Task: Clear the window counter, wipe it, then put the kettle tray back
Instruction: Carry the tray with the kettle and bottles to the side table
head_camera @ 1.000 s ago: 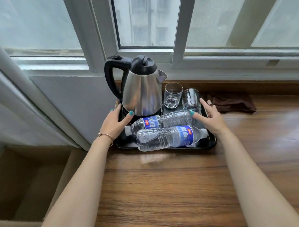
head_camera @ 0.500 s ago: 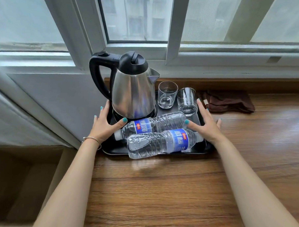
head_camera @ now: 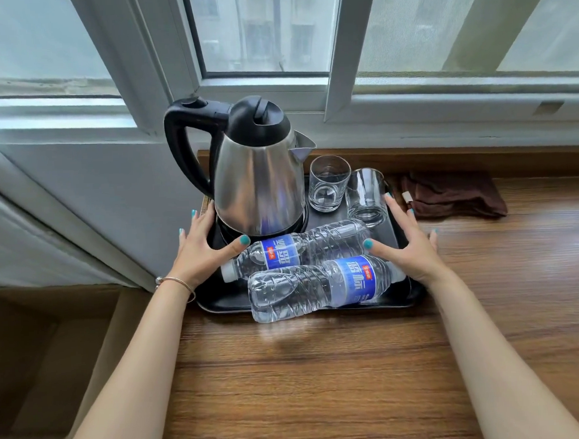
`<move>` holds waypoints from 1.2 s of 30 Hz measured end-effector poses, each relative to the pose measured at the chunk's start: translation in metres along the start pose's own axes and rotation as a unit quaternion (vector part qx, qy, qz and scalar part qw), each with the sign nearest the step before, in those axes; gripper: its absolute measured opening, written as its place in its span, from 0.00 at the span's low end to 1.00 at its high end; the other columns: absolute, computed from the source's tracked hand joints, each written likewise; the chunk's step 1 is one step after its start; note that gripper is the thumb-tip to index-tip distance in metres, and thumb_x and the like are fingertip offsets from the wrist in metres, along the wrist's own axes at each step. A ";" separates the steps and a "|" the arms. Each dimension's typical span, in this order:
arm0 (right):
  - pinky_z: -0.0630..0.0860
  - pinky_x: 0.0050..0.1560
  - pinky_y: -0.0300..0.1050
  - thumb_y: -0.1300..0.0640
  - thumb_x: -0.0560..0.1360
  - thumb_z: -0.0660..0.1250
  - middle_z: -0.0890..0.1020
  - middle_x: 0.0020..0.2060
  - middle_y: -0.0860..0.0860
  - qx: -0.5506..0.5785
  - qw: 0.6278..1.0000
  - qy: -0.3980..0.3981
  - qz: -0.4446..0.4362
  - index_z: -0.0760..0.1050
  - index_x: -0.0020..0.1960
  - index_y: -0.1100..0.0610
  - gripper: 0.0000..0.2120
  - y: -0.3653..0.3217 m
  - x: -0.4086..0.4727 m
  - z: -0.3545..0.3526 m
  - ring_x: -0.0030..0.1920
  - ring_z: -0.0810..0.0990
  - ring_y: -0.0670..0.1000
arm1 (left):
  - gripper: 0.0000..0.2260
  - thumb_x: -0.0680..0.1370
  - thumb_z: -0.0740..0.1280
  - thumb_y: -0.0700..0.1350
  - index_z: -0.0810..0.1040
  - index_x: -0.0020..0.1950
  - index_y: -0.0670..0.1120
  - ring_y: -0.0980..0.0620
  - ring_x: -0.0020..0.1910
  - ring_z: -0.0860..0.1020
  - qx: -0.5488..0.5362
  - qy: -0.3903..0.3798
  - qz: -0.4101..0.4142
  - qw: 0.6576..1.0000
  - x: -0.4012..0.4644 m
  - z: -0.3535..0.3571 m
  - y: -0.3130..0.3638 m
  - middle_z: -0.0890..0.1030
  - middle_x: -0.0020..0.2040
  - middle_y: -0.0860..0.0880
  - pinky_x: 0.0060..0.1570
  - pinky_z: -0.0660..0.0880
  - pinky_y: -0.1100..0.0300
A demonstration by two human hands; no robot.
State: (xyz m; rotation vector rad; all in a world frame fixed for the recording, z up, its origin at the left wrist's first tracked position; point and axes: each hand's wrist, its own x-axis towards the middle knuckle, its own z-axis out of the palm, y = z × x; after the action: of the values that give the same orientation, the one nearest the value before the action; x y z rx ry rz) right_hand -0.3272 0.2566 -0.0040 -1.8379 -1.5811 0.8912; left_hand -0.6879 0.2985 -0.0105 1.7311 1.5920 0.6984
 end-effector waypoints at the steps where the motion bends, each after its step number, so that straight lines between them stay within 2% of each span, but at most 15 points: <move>1: 0.29 0.72 0.58 0.25 0.54 0.66 0.56 0.78 0.42 0.008 1.000 -0.001 -0.003 0.51 0.74 0.29 0.51 -0.001 0.000 0.000 0.78 0.42 0.44 | 0.50 0.60 0.61 0.74 0.47 0.78 0.59 0.55 0.77 0.41 -0.004 -0.001 0.002 1.000 0.000 0.000 0.000 0.48 0.78 0.58 0.74 0.36 0.49; 7: 0.38 0.76 0.57 0.30 0.54 0.70 0.58 0.75 0.37 0.058 0.998 0.004 -0.025 0.54 0.70 0.27 0.47 -0.003 0.000 -0.001 0.75 0.42 0.42 | 0.50 0.59 0.64 0.73 0.48 0.76 0.62 0.56 0.77 0.41 -0.022 -0.002 0.003 1.000 -0.001 -0.001 -0.002 0.49 0.78 0.60 0.74 0.40 0.52; 10: 0.48 0.77 0.58 0.31 0.54 0.75 0.60 0.76 0.39 0.102 0.994 0.005 -0.031 0.57 0.72 0.30 0.50 0.000 0.000 0.000 0.78 0.45 0.45 | 0.50 0.59 0.66 0.72 0.50 0.77 0.61 0.58 0.76 0.41 -0.046 0.001 0.000 0.999 -0.003 -0.002 0.001 0.51 0.78 0.60 0.74 0.41 0.56; 13: 0.54 0.76 0.60 0.28 0.53 0.75 0.60 0.76 0.41 0.111 0.993 0.004 -0.042 0.58 0.72 0.29 0.51 0.002 0.000 0.000 0.78 0.51 0.46 | 0.52 0.58 0.68 0.70 0.52 0.78 0.58 0.60 0.76 0.44 -0.072 0.014 0.004 0.997 -0.007 -0.007 0.008 0.54 0.78 0.58 0.73 0.45 0.60; 15: 0.56 0.76 0.57 0.29 0.53 0.76 0.61 0.76 0.41 0.116 0.992 0.005 -0.040 0.58 0.72 0.29 0.51 -0.001 -0.001 -0.001 0.77 0.55 0.45 | 0.52 0.58 0.68 0.68 0.52 0.78 0.58 0.59 0.77 0.46 -0.076 0.017 0.009 0.997 -0.007 -0.011 0.013 0.56 0.78 0.57 0.73 0.49 0.60; 17: 0.58 0.73 0.48 0.32 0.54 0.76 0.62 0.75 0.42 0.118 0.992 0.011 -0.036 0.58 0.74 0.32 0.52 -0.005 -0.002 -0.003 0.74 0.58 0.42 | 0.52 0.57 0.68 0.68 0.53 0.78 0.59 0.58 0.76 0.51 -0.073 0.015 0.012 0.997 -0.006 -0.014 0.018 0.58 0.76 0.56 0.70 0.52 0.63; 20: 0.57 0.67 0.39 0.37 0.57 0.78 0.61 0.75 0.42 0.103 0.993 0.015 -0.048 0.58 0.75 0.36 0.51 -0.014 -0.007 -0.008 0.71 0.58 0.38 | 0.52 0.56 0.69 0.68 0.54 0.77 0.58 0.62 0.71 0.59 -0.078 0.016 0.015 0.997 -0.006 -0.017 0.024 0.62 0.72 0.59 0.67 0.55 0.65; 24: 0.57 0.68 0.42 0.46 0.61 0.80 0.62 0.72 0.44 0.110 0.993 0.022 -0.047 0.59 0.75 0.35 0.48 -0.022 -0.015 -0.018 0.70 0.59 0.40 | 0.50 0.56 0.70 0.67 0.56 0.76 0.60 0.64 0.70 0.60 -0.095 0.020 0.026 0.995 -0.009 -0.017 0.031 0.62 0.69 0.62 0.67 0.56 0.65; 29: 0.58 0.68 0.43 0.46 0.61 0.79 0.62 0.73 0.46 0.113 0.993 0.033 -0.032 0.58 0.75 0.35 0.48 -0.027 -0.026 -0.028 0.70 0.60 0.43 | 0.50 0.56 0.71 0.67 0.58 0.76 0.58 0.62 0.72 0.60 -0.104 0.002 0.045 0.994 -0.004 -0.015 0.040 0.63 0.72 0.59 0.71 0.56 0.62; 31: 0.59 0.70 0.45 0.45 0.60 0.78 0.63 0.73 0.46 0.120 0.991 0.045 -0.028 0.59 0.75 0.35 0.48 -0.027 -0.033 -0.031 0.71 0.61 0.44 | 0.50 0.56 0.71 0.67 0.59 0.76 0.57 0.62 0.72 0.60 -0.104 -0.007 0.062 0.993 -0.003 -0.015 0.046 0.63 0.72 0.60 0.69 0.56 0.65; 34: 0.59 0.68 0.44 0.47 0.63 0.78 0.63 0.72 0.44 0.116 0.991 0.063 -0.020 0.59 0.74 0.35 0.46 -0.025 -0.045 -0.038 0.70 0.61 0.43 | 0.48 0.57 0.71 0.66 0.60 0.75 0.56 0.66 0.70 0.60 -0.107 -0.018 0.091 0.990 -0.001 -0.012 0.054 0.63 0.72 0.62 0.63 0.56 0.77; 36: 0.59 0.67 0.43 0.50 0.66 0.79 0.63 0.71 0.43 0.111 0.991 0.076 -0.018 0.59 0.74 0.34 0.44 -0.021 -0.053 -0.043 0.70 0.61 0.42 | 0.49 0.58 0.71 0.65 0.60 0.76 0.55 0.66 0.71 0.59 -0.110 -0.034 0.099 0.988 -0.001 -0.008 0.060 0.61 0.74 0.61 0.65 0.55 0.76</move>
State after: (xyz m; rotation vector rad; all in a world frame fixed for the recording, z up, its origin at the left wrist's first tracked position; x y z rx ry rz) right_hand -0.3112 0.2079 0.0460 -1.6749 -1.3604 0.8534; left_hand -0.6561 0.2967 0.0411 1.7416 1.2578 0.8679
